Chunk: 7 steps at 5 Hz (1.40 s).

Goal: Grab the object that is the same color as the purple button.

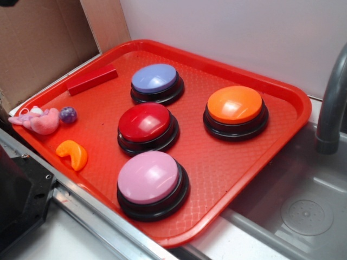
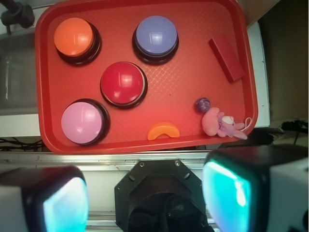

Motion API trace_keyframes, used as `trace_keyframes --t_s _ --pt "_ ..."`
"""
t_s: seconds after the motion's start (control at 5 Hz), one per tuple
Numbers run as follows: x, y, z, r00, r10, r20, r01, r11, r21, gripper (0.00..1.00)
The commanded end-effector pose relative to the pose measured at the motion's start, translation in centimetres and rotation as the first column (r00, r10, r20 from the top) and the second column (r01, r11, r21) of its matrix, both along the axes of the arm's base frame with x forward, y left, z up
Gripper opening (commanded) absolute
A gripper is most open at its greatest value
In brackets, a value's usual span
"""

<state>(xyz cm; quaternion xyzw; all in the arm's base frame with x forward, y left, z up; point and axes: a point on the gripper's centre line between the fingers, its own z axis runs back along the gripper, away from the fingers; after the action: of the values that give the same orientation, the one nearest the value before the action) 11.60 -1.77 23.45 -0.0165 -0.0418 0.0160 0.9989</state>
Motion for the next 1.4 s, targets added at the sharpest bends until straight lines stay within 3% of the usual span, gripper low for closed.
trace_keyframes --t_s 0.0,0.8,1.2 --pt "0.0 0.0 0.0 1.000 0.000 0.000 0.000 1.000 0.000 1.00" --pt "5.9 6.9 -7.6 0.995 -0.046 0.087 0.039 0.996 0.074 1.00" --pt "7.9 9.1 -11.8 0.996 -0.058 0.069 0.051 0.994 0.094 1.00"
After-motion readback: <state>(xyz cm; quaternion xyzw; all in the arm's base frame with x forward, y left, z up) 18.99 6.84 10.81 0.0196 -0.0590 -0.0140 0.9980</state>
